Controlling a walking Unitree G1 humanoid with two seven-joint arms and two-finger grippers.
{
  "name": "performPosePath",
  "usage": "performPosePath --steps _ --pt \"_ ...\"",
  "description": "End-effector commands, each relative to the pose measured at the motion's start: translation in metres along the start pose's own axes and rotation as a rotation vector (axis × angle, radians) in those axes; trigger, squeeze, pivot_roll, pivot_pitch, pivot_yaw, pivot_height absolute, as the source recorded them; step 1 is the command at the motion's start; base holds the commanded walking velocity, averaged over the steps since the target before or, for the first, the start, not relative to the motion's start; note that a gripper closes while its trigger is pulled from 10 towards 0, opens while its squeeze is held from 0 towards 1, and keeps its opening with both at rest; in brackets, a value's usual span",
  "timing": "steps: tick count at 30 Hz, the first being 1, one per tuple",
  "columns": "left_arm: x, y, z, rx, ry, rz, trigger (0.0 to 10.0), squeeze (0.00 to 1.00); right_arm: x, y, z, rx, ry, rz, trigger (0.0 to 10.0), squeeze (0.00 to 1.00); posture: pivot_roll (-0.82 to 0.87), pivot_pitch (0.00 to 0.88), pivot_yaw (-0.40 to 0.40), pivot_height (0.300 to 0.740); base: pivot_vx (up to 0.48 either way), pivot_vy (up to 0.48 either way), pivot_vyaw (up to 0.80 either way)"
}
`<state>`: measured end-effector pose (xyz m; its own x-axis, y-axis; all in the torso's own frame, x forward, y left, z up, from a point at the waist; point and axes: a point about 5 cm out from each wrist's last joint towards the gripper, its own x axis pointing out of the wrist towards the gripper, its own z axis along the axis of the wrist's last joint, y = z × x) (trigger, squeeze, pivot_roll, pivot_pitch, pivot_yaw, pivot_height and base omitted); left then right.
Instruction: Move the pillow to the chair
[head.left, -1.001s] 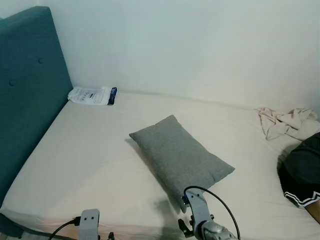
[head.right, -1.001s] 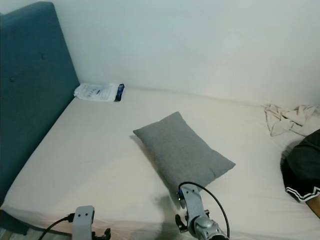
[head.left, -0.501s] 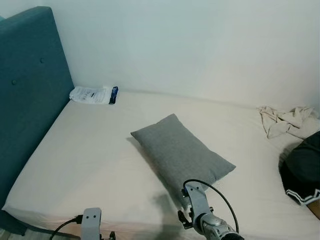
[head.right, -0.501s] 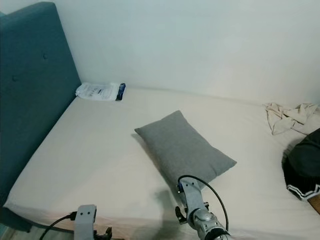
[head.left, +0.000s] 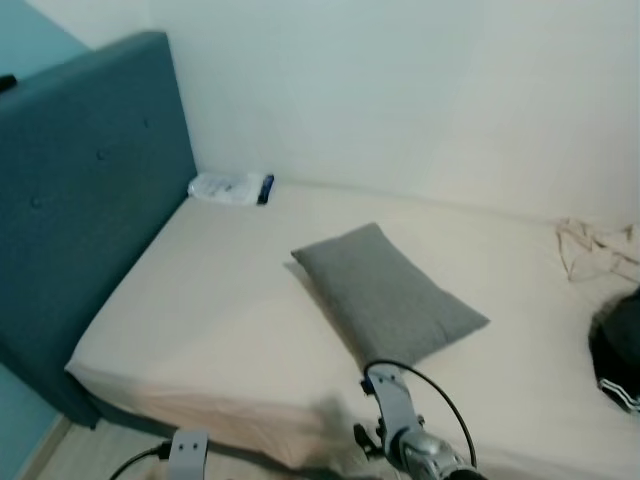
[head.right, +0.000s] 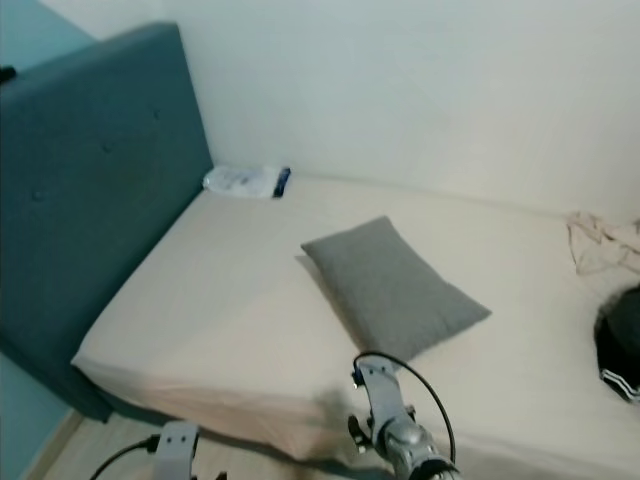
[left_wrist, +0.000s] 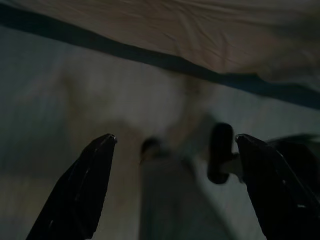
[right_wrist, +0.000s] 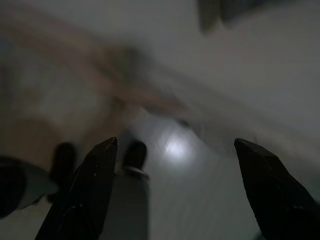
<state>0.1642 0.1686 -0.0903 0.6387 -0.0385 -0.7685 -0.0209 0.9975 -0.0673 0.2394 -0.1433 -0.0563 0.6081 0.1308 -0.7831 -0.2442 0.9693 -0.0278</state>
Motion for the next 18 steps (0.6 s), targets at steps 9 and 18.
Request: performPosePath --steps 9,18 --pt "-0.0008 -0.0064 -0.0061 0.066 0.035 -0.047 10.0 0.00 -0.0001 0.0020 -0.0043 0.002 0.020 0.006 10.0 0.00 0.08 0.052 -0.080 0.740 0.000 -0.320 0.00" --pt "-0.0007 -0.0055 -0.0051 0.032 0.025 -0.039 10.0 0.00 -0.0001 0.0002 -0.0027 -0.017 0.017 0.000 10.0 0.00 0.08 0.055 -0.086 0.740 0.000 -0.205 -0.05"
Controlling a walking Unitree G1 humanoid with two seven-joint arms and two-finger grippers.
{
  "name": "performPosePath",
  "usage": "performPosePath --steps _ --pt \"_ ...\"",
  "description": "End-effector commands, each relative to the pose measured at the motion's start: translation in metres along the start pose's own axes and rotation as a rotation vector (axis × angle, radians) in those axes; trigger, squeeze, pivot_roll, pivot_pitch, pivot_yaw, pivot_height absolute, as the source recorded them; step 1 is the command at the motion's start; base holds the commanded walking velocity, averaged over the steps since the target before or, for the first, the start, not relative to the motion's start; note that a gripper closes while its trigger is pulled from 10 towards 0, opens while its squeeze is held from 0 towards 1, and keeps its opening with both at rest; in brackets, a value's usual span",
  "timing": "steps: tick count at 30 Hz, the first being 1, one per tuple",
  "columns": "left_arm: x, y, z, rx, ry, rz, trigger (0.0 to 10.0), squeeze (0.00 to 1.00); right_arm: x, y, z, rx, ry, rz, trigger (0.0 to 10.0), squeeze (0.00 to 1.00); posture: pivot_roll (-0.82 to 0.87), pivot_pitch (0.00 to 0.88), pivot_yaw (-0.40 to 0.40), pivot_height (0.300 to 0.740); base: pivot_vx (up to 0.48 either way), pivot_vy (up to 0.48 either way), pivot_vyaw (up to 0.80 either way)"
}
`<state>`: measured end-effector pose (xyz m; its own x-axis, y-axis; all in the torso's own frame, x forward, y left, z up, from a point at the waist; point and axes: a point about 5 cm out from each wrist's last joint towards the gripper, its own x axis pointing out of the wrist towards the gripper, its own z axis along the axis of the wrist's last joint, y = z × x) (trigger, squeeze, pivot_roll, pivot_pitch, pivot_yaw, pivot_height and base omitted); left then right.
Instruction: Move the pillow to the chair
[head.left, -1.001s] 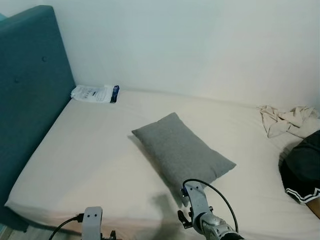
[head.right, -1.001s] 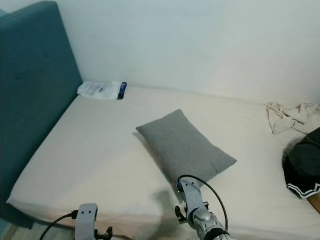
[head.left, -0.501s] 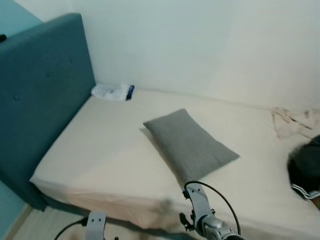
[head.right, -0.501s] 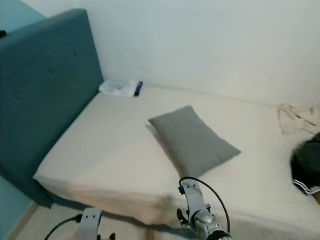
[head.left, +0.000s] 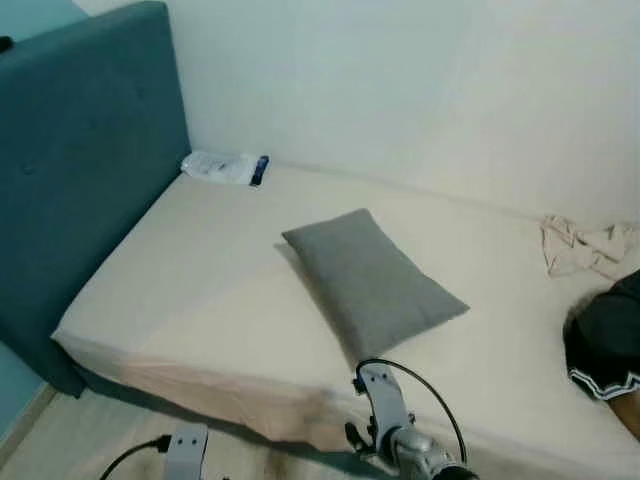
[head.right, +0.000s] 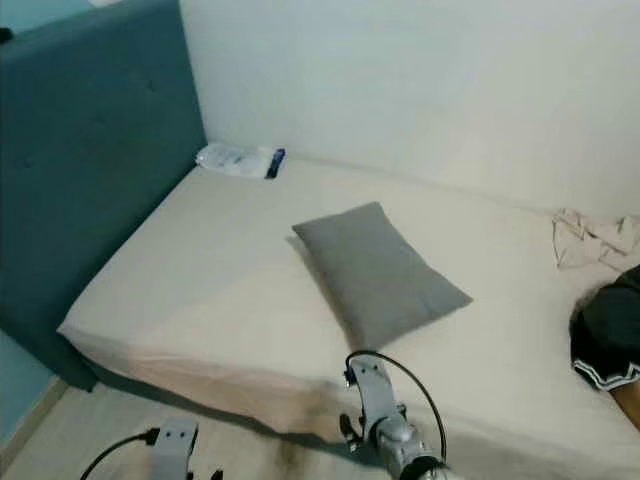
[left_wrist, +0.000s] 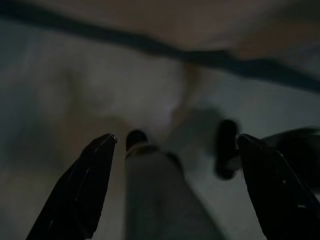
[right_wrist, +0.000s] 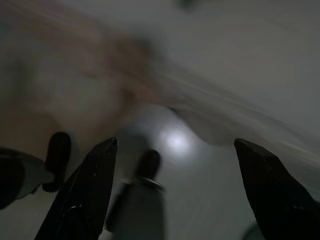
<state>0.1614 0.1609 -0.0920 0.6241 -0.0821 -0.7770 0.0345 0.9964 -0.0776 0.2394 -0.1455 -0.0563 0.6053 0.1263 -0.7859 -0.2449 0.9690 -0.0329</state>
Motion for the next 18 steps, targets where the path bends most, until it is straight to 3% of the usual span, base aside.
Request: performPosePath --steps 1,6,15,18 --pt "-0.001 0.002 -0.002 -0.005 0.006 0.004 10.0 0.00 0.000 0.002 -0.002 -0.025 0.014 0.003 10.0 0.00 0.08 0.055 -0.086 0.740 0.000 0.000 -0.49" --pt "-0.001 0.002 -0.001 -0.013 0.002 0.006 10.0 0.00 0.000 0.003 0.000 -0.002 0.001 0.004 10.0 0.00 0.08 0.053 -0.084 0.740 0.000 0.000 -0.73" --pt "0.000 0.002 0.001 -0.005 -0.002 -0.001 10.0 0.00 0.001 0.004 0.008 0.008 -0.027 0.013 10.0 0.00 0.08 0.052 -0.087 0.740 0.000 0.000 0.00" --pt "0.000 0.002 0.001 0.005 -0.001 -0.006 10.0 0.00 0.001 0.006 0.010 0.007 -0.034 0.022 10.0 0.00 0.08 0.050 -0.087 0.740 0.000 -0.471 0.00"
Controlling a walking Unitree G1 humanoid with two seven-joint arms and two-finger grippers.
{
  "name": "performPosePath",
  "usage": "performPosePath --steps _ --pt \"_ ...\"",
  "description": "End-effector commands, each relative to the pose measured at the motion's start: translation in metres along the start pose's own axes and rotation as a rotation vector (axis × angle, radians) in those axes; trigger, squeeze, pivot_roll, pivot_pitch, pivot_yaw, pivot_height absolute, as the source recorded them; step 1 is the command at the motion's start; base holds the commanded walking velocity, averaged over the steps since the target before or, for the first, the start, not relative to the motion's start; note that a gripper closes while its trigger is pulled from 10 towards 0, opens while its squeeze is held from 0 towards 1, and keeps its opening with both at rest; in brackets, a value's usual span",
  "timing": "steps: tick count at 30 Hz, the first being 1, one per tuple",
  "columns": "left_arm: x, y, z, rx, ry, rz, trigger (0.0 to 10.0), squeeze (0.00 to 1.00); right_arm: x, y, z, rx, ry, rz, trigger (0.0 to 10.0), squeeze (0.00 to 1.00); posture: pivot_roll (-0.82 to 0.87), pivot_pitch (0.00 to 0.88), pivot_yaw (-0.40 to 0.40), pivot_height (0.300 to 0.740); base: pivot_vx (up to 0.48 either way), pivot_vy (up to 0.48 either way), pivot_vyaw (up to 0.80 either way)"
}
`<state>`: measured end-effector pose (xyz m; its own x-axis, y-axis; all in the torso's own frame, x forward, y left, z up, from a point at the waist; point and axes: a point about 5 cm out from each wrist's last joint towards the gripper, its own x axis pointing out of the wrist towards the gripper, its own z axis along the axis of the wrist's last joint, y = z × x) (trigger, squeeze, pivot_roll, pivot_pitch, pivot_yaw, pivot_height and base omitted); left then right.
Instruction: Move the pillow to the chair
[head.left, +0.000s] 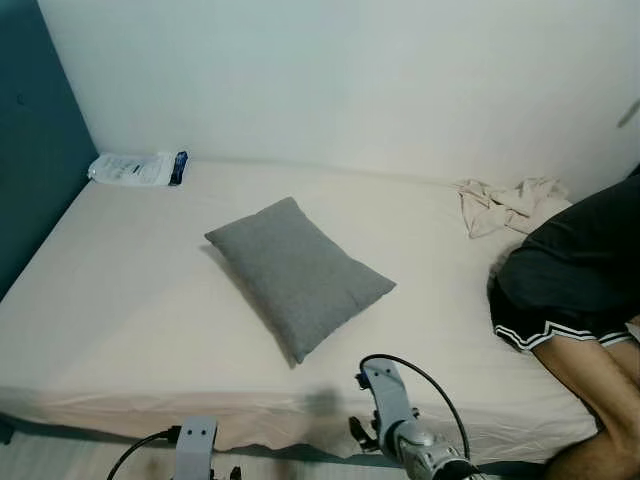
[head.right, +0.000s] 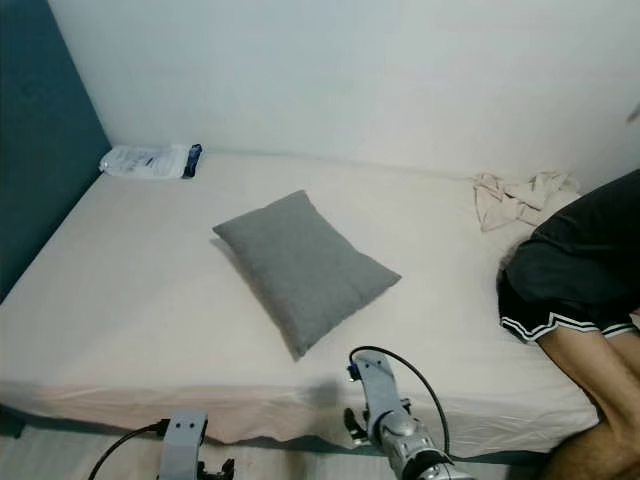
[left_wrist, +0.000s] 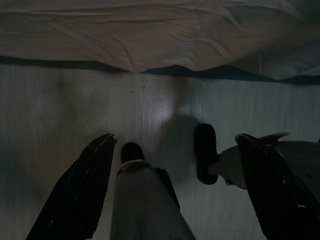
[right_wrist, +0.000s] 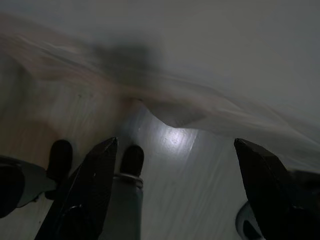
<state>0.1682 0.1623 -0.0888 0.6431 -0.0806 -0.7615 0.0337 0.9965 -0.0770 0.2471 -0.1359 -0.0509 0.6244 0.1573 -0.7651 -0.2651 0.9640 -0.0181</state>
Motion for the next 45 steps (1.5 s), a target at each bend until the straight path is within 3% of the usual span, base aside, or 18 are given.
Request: performPosePath --steps 1,11,14,17,19,22,23,25,29,36,45 --pt "-0.002 0.000 -0.006 0.008 0.024 -0.009 10.0 0.00 0.000 -0.001 -0.001 0.013 -0.003 0.001 10.0 0.00 0.08 0.050 -0.087 0.740 0.000 -0.472 0.00" --pt "-0.001 0.002 -0.005 -0.023 0.013 0.018 10.0 0.00 0.001 0.004 0.005 -0.005 -0.018 0.031 10.0 0.00 0.08 0.043 -0.093 0.740 0.000 -0.076 0.00" --pt "-0.002 0.007 -0.002 -0.052 -0.007 0.047 10.0 0.00 0.002 0.007 0.013 0.030 -0.040 0.043 10.0 0.00 0.08 0.043 -0.094 0.740 0.000 0.000 0.00" --pt "-0.001 0.013 0.005 -0.076 -0.051 0.083 10.0 0.00 0.002 0.008 0.024 0.081 -0.077 0.065 10.0 0.00 0.09 0.041 -0.097 0.740 0.000 0.000 0.00" --pt "-0.001 0.027 0.025 -0.123 -0.151 0.140 10.0 0.00 0.003 0.010 0.048 0.189 -0.155 0.106 10.0 0.00 0.09 0.036 -0.102 0.740 0.000 0.000 0.00" --pt "-0.002 0.038 0.038 -0.128 -0.214 0.195 10.0 0.00 0.002 0.009 0.063 0.243 -0.201 0.122 10.0 0.00 0.09 0.031 -0.107 0.726 0.000 0.000 0.00" --pt "-0.002 0.038 0.038 -0.128 -0.214 0.195 10.0 0.00 0.002 0.009 0.063 0.243 -0.201 0.122 10.0 0.00 0.09 0.031 -0.107 0.726 0.000 0.000 0.00" --pt "-0.002 0.045 0.053 -0.164 -0.287 0.189 10.0 0.00 0.001 0.007 0.078 0.355 -0.248 0.148 10.0 0.00 0.10 0.029 -0.110 0.711 0.000 0.000 0.00" --pt "-0.004 0.052 0.063 -0.191 -0.344 0.187 10.0 0.00 -0.002 0.002 0.093 0.448 -0.304 0.170 10.0 0.00 0.10 0.030 -0.111 0.696 0.000 0.000 0.00" --pt "-0.005 0.054 0.066 -0.216 -0.377 0.188 10.0 0.00 -0.007 -0.010 0.113 0.596 -0.394 0.196 10.0 0.00 0.09 0.037 -0.110 0.666 0.000 0.000 0.00" --pt "-0.005 0.052 0.063 -0.224 -0.376 0.179 10.0 0.00 -0.011 -0.017 0.128 0.640 -0.460 0.217 10.0 0.00 0.09 0.038 -0.113 0.631 0.000 0.000 0.00"
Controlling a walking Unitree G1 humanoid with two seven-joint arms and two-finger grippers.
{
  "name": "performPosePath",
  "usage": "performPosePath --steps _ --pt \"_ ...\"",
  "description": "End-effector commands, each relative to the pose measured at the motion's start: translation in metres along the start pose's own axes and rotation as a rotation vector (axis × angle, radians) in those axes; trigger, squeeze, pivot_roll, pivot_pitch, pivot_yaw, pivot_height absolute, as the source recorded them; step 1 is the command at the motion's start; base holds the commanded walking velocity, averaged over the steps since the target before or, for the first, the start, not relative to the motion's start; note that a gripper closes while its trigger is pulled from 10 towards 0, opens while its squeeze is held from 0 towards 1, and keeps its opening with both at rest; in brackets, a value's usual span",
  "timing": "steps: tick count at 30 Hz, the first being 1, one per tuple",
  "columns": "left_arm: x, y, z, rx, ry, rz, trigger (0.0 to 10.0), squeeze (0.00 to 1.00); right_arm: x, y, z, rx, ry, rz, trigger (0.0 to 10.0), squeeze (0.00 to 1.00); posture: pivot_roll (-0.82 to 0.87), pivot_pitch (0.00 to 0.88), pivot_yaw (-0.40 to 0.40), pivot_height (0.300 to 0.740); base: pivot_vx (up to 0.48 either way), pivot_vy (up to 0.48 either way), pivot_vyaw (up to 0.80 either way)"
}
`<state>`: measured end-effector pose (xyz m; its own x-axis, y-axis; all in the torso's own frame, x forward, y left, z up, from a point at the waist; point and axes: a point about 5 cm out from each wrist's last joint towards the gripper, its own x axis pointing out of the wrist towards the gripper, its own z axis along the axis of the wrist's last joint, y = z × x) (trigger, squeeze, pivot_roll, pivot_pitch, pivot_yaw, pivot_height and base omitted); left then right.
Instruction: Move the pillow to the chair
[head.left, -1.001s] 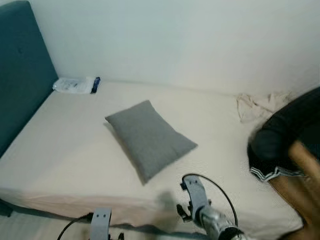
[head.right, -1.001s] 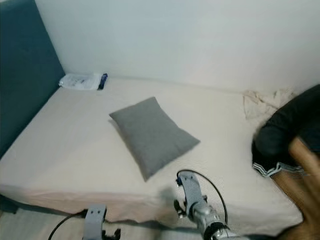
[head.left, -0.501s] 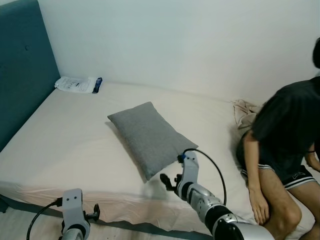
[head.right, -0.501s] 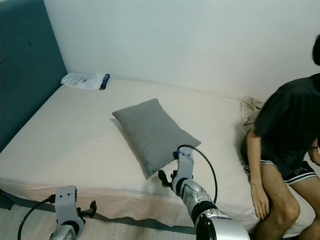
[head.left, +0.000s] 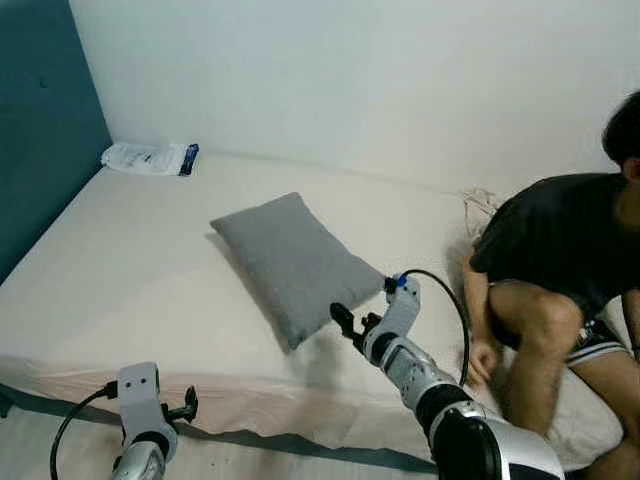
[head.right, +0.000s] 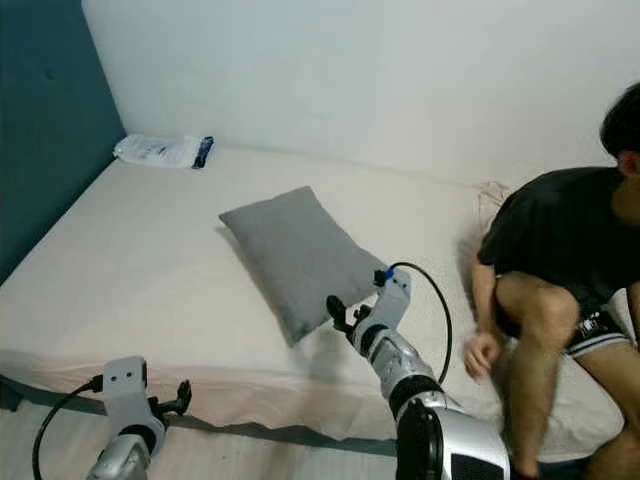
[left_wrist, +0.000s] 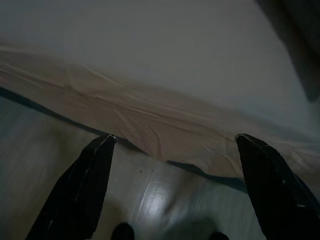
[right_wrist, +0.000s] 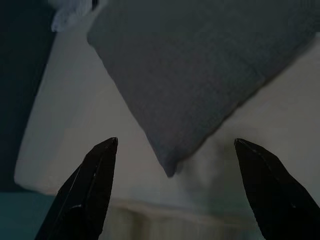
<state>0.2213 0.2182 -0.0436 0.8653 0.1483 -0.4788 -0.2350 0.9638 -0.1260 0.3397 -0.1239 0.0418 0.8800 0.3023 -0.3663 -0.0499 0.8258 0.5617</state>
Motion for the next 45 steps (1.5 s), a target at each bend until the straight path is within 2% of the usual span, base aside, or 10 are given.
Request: performPosePath --steps 1,6,10,25,33,39,45 --pt "-0.004 0.000 -0.007 -0.008 0.015 0.001 10.0 0.00 -0.001 -0.003 0.001 0.023 -0.008 -0.006 10.0 0.00 0.09 0.037 -0.113 0.626 0.000 0.000 0.00" --pt "-0.004 -0.001 -0.007 -0.007 0.009 -0.005 10.0 0.00 0.000 -0.002 0.011 0.034 -0.045 0.003 10.0 0.00 0.10 0.032 -0.104 0.606 0.000 0.000 0.00" --pt "-0.004 -0.002 -0.006 -0.002 0.001 -0.013 10.0 0.00 0.000 0.000 0.017 0.053 -0.079 0.023 10.0 0.00 0.10 0.032 -0.101 0.606 0.000 0.000 0.00" --pt "-0.004 -0.006 -0.007 0.018 0.008 -0.029 10.0 0.00 0.002 0.007 0.014 0.047 -0.073 0.084 10.0 0.00 0.10 0.038 -0.098 0.606 0.000 0.000 0.00" --pt "-0.005 -0.007 -0.009 0.024 0.006 -0.030 10.0 0.00 0.003 0.008 0.026 0.073 -0.121 0.093 10.0 0.00 0.11 0.049 -0.097 0.606 0.000 0.000 0.00" --pt "-0.007 -0.006 -0.011 0.054 0.006 -0.048 10.0 0.00 0.002 0.006 0.033 0.119 -0.157 0.086 10.0 0.00 0.11 0.063 -0.082 0.606 0.000 0.000 0.00" --pt "-0.010 -0.001 -0.013 0.063 0.001 -0.048 10.0 0.00 0.001 0.001 0.032 0.139 -0.150 0.054 10.0 0.00 0.12 0.090 -0.069 0.602 0.000 0.000 0.00"
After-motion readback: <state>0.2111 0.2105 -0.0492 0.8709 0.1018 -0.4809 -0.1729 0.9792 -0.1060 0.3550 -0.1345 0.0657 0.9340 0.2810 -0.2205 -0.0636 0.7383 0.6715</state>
